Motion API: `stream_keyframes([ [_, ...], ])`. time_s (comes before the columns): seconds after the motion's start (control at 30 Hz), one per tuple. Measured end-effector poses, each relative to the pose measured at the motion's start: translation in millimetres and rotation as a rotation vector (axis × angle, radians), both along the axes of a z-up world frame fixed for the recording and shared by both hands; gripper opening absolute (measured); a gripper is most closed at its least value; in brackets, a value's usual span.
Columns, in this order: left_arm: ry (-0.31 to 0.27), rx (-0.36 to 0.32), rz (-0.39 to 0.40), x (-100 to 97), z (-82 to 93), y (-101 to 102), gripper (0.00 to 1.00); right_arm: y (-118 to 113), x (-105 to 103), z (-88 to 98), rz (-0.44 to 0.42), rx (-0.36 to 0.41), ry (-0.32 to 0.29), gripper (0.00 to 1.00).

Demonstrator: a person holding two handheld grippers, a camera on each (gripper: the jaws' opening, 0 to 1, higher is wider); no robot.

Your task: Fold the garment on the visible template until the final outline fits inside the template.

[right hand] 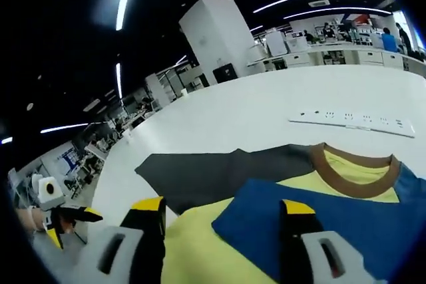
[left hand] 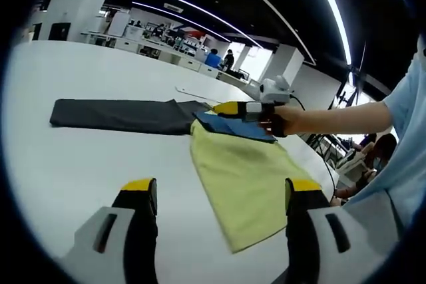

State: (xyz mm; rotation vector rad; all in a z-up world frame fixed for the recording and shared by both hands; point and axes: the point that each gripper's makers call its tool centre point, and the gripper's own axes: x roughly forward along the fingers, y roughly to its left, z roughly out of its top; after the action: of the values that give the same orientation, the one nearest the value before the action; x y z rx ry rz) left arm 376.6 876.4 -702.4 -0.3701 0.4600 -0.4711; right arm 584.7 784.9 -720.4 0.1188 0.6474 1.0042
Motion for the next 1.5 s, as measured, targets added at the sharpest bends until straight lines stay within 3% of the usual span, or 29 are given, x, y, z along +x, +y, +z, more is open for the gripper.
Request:
stream_keyframes([
  [0.1, 0.004, 0.000, -0.004, -0.2, -0.4, -1.2, 0.76, -5.8, 3.8, -1.9, -0.008, -0.025, -0.023, 0.89],
  [0.23, 0.004, -0.001, -0.006, -0.6, -0.5, -2.5, 0.76, -16.3, 9.0, -4.6, -0.017, -0.045, -0.035, 1.00],
  [0.33, 0.003, -0.001, -0.007, -1.1, -0.2, -3.2, 0.77, -26.6, 9.5, -1.7, -0.019, -0.038, -0.040, 1.00],
  [0.6, 0.004, -0.009, -0.010, -1.0, 1.5, -4.5, 0.77, -54.4, -6.6, 0.3, 0.002, -0.111, -0.087, 1.00],
  [0.7, 0.005, -0.027, -0.015, 1.6, 4.1, -2.1, 0.83, -64.7, -6.2, 3.8, -0.010, -0.100, -0.084, 1.00],
  [1.0, -0.024, -0.010, 0.023, 20.5, 16.9, 23.4, 0.84, -115.0, -22.2, 12.1, -0.052, -0.125, -0.122, 0.99],
  [1.27, 0.005, 0.010, 0.036, 25.3, 9.3, 45.3, 0.85, -154.5, -31.1, 11.2, -0.128, -0.128, -0.101, 0.96],
  [1.5, 0.014, 0.038, 0.075, 35.9, 4.4, 65.2, 0.82, -172.3, -36.2, 9.4, -0.162, -0.129, -0.088, 0.96],
])
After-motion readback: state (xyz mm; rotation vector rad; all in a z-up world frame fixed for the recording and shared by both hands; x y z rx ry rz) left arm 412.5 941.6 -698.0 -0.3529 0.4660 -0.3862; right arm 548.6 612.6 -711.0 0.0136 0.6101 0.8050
